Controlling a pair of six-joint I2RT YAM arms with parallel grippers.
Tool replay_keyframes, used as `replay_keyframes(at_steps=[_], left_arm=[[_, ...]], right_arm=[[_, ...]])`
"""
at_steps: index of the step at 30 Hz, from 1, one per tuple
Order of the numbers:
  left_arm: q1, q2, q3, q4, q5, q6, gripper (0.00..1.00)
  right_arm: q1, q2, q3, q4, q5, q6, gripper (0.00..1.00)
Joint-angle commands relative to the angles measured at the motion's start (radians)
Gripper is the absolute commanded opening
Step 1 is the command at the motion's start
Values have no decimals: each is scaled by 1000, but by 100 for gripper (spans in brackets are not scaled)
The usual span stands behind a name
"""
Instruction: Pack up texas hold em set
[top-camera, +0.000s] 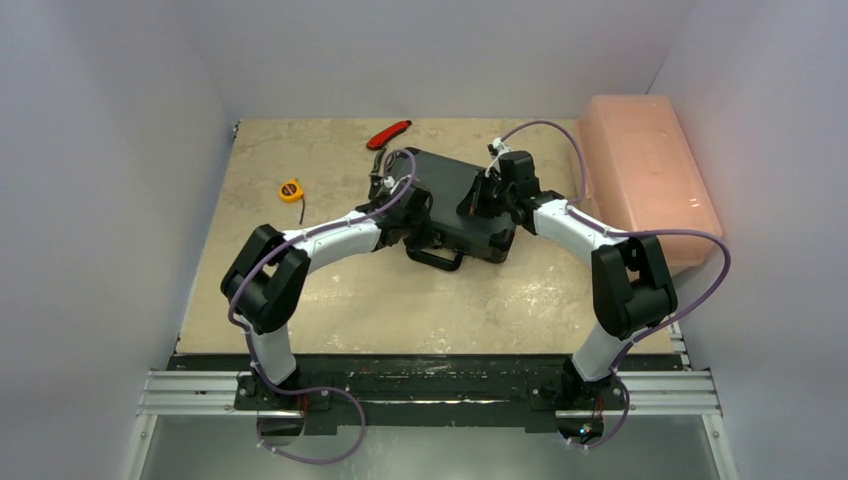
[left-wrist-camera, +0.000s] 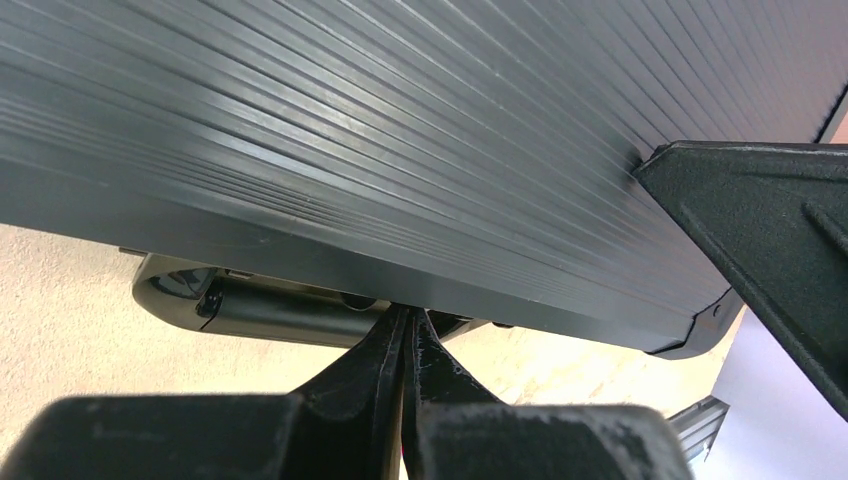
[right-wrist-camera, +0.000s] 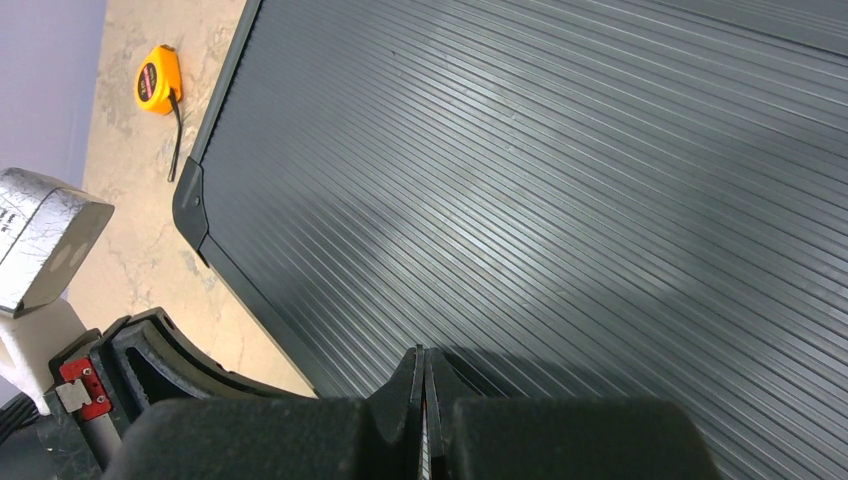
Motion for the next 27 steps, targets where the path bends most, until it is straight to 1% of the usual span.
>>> replay_keyframes(at_steps=[1,27], left_arm=[[8,3,58,30,-25,21,0],[8,28,-9,27,-35,-24,0]], right_arm=[[3,39,-37,-120,36,-23,0],[4,48,-37,-118,31,-21,0]])
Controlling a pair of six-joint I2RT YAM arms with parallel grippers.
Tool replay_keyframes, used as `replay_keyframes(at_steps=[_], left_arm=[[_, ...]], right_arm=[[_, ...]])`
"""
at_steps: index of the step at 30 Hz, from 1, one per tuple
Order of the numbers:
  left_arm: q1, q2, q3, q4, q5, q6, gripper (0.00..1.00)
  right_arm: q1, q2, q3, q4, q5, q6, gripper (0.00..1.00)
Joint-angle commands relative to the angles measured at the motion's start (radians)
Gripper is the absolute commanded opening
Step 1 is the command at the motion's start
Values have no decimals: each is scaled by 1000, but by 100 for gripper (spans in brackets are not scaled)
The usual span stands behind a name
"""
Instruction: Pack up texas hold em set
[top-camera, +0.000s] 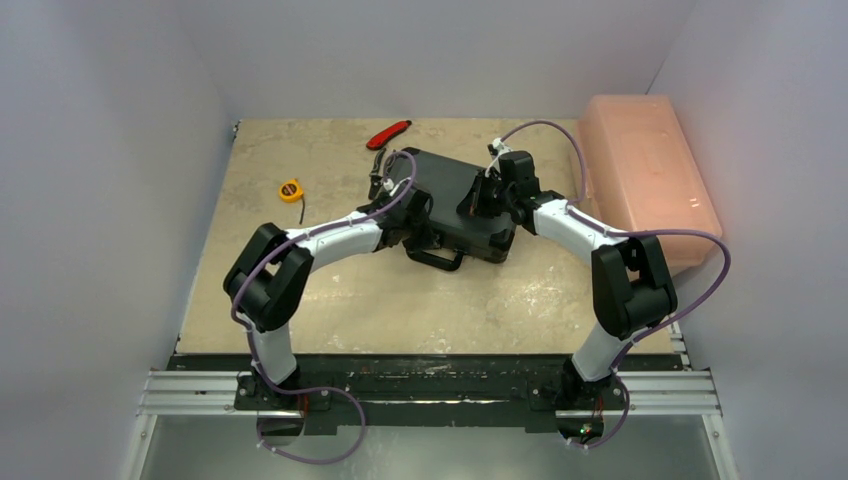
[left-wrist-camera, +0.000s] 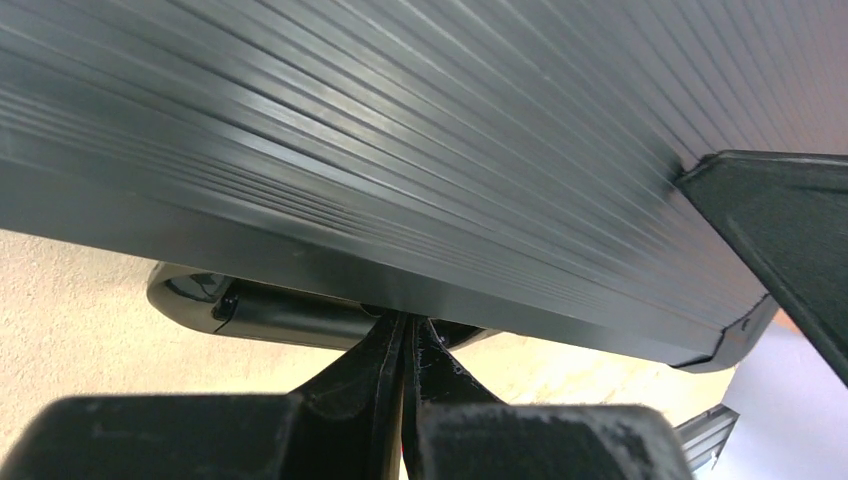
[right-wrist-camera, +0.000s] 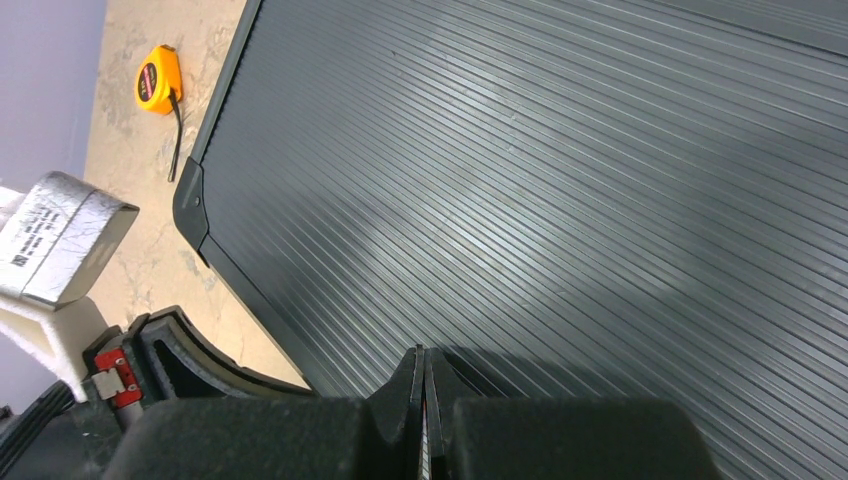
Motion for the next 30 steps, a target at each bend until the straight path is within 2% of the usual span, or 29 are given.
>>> replay_keyframes(at_steps=[1,20,30], left_arm=[[8,18,-17,46,-32,-21,0],[11,39,-16,37,-28,-21,0],[11,24,12,-69,-54,-24,0]], right_arm=[[5,47,-37,-118,31,-21,0],[6,58,-33,-120,29,-23,0],[6,56,-33,-120,31,-23,0]])
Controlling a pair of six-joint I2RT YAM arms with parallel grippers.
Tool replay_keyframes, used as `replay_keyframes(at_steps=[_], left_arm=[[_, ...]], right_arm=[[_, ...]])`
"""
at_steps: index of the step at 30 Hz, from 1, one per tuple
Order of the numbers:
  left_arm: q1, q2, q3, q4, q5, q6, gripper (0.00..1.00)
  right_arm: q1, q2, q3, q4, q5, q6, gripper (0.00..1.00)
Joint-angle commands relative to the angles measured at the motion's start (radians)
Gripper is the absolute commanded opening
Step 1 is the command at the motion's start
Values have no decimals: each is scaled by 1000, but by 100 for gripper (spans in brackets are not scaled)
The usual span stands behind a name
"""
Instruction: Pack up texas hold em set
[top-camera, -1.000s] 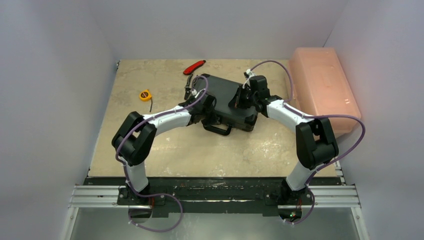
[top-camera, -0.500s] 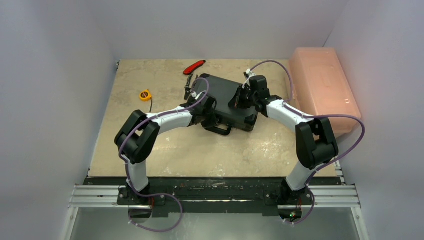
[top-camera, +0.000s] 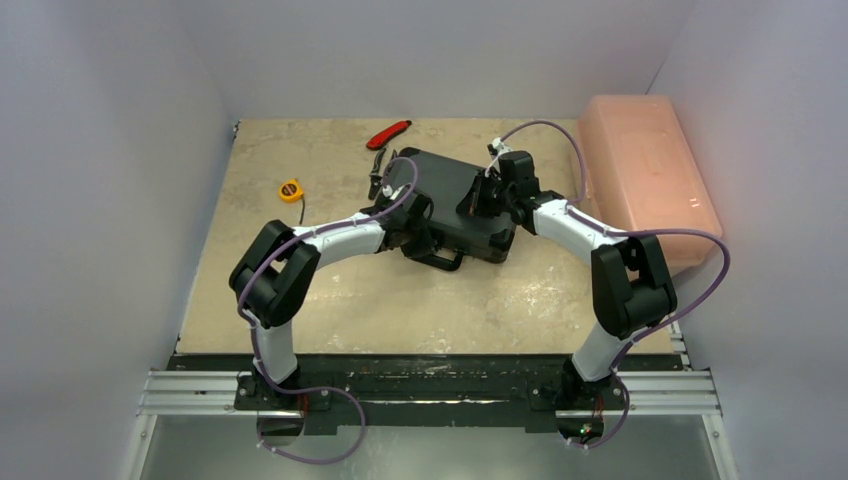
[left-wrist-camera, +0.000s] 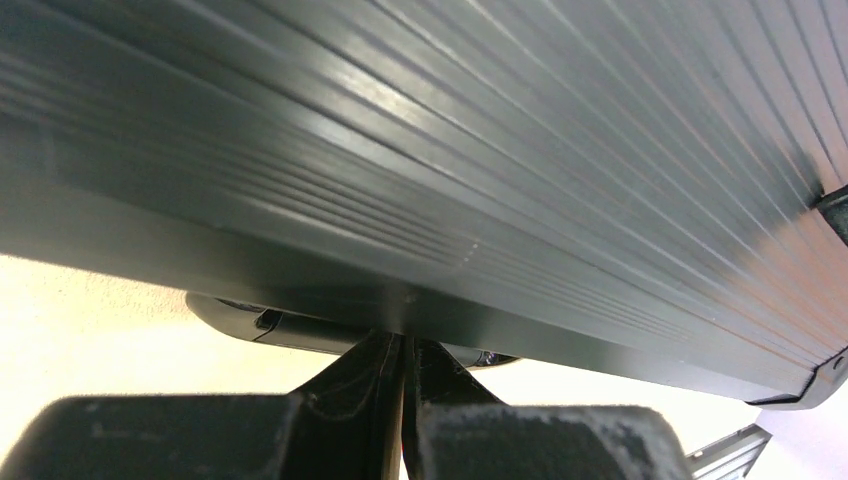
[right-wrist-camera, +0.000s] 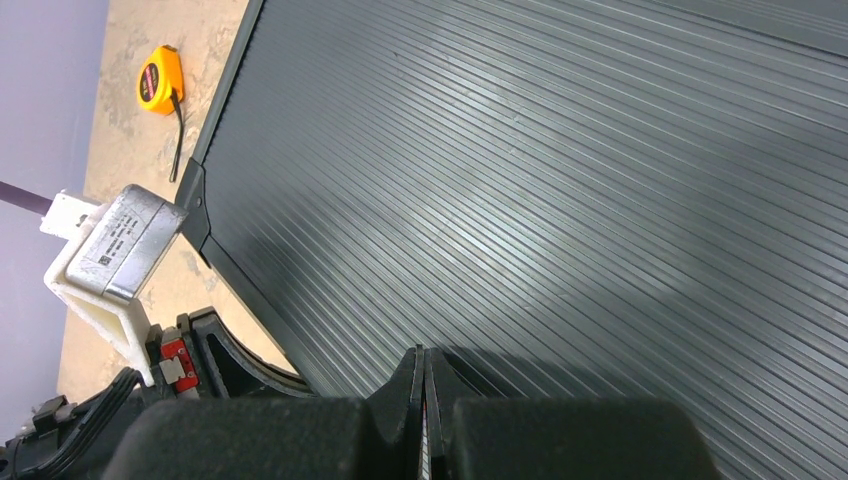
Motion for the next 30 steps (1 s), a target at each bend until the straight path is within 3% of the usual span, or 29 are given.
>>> replay_keyframes(at_steps=[1,30], left_arm=[[10,-14,30,-60,-42,-16,0],[8,61,64,5,-42,-12,0]], right_arm=[[6,51,-34,-124,32,-23,0],[8,54,-34,-126,37,-26,0]])
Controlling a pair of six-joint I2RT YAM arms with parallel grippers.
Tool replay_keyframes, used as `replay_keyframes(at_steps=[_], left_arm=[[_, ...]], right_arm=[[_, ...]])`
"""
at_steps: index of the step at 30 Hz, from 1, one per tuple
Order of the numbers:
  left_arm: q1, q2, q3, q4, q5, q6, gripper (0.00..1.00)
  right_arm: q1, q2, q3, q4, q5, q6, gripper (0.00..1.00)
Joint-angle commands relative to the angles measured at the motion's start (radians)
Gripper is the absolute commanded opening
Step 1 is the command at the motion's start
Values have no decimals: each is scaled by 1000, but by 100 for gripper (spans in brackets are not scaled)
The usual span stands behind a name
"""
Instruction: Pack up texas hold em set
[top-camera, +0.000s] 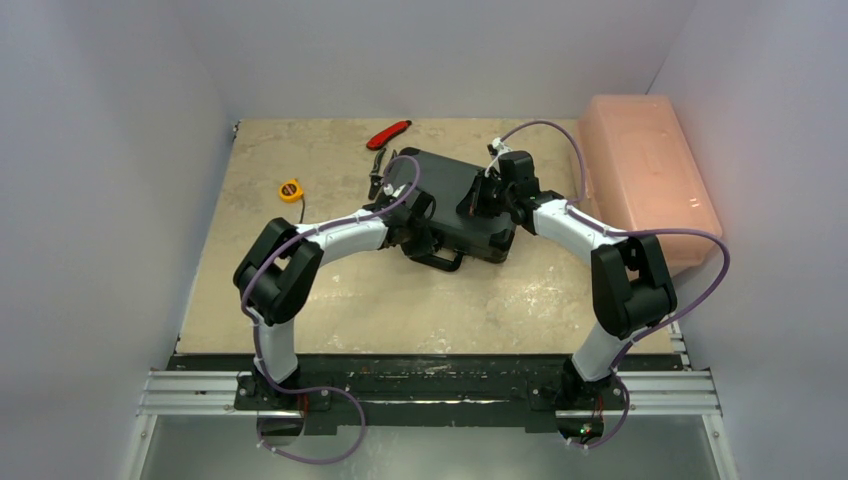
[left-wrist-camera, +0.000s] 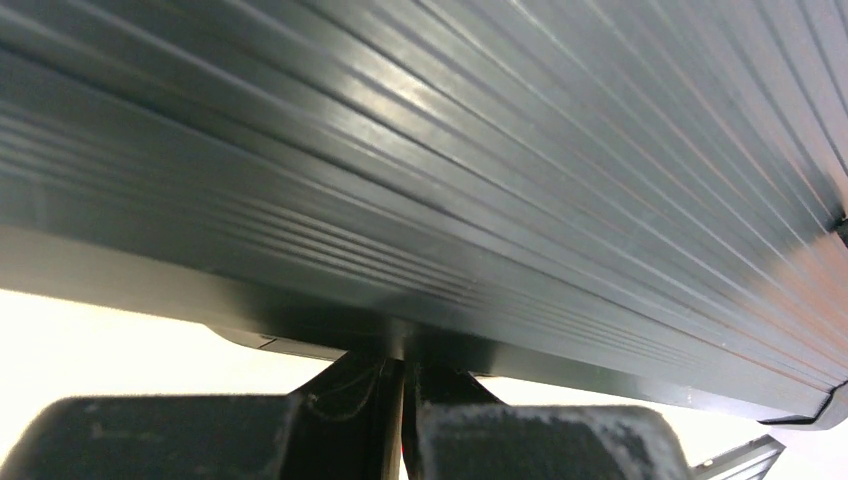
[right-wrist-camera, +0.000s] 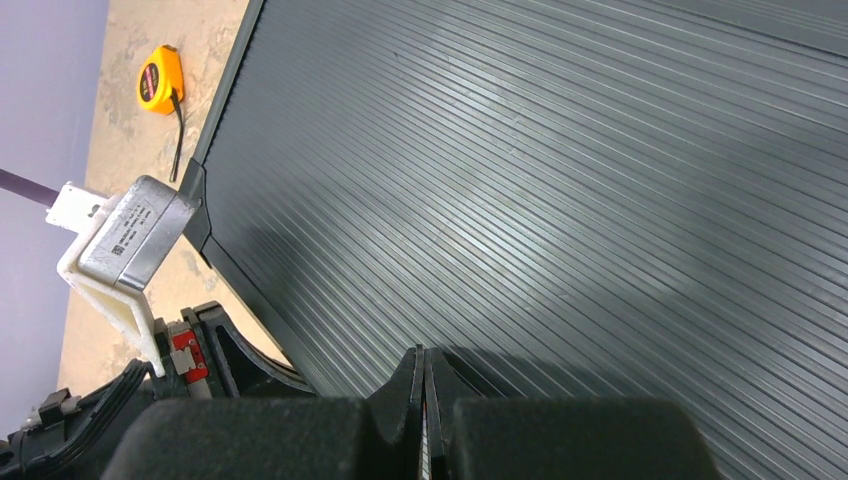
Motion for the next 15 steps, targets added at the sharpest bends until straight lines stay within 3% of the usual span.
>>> replay_keyframes(at_steps=[1,15], left_arm=[[9,38,15,75,-31,-17,0],[8,50,-50,228,-71,-1,0]], right_arm=[[7,51,-34,-127,37,-26,0],[7,54,-37,-123,37,-25,0]])
